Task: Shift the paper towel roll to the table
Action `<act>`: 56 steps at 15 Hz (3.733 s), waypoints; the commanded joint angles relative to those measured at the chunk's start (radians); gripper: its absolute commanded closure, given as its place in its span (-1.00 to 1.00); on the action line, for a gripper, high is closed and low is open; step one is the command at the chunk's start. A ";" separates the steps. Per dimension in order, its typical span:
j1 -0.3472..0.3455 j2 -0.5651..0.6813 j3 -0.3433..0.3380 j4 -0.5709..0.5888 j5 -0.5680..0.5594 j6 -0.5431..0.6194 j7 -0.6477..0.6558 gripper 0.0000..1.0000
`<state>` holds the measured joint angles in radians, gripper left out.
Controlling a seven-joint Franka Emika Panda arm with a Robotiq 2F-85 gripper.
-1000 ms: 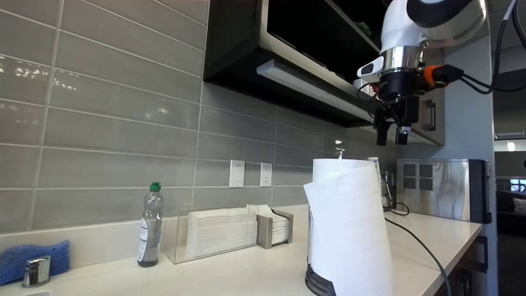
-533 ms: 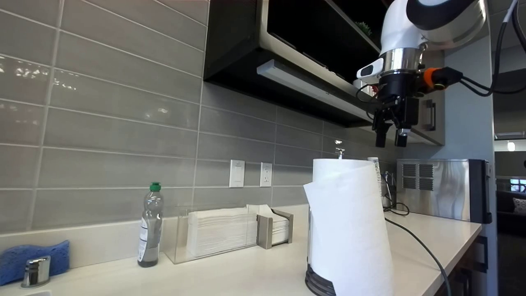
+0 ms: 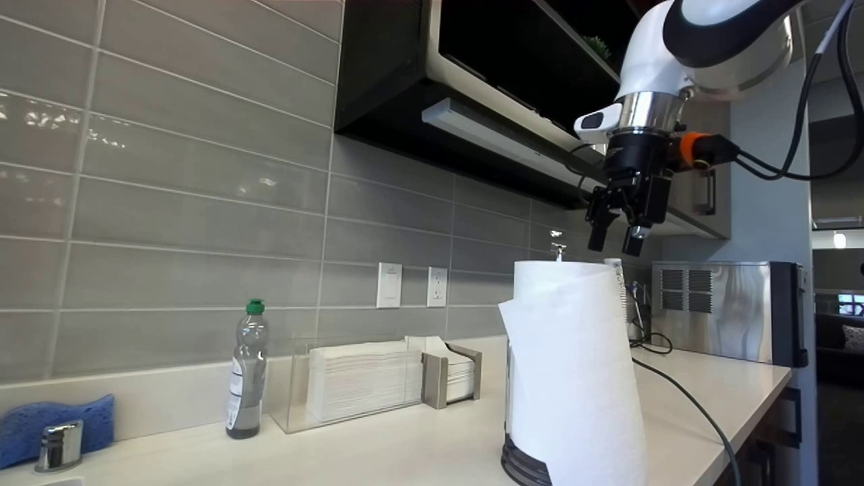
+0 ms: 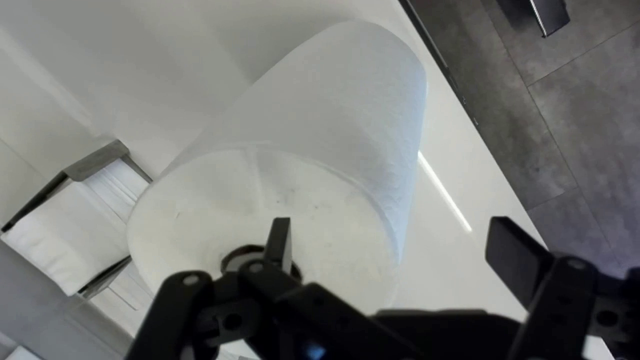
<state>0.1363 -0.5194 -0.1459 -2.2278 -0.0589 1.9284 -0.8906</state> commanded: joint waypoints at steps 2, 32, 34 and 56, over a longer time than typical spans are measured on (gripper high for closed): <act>0.017 -0.011 -0.002 -0.044 0.047 0.084 -0.099 -1.00; 0.011 0.030 -0.005 -0.074 0.081 0.170 -0.261 -1.00; 0.009 0.033 -0.006 -0.077 0.079 0.176 -0.262 -1.00; -0.002 0.050 -0.007 -0.067 0.069 0.220 -0.314 0.72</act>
<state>0.1469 -0.4777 -0.1581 -2.3006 -0.0028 2.1431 -1.1775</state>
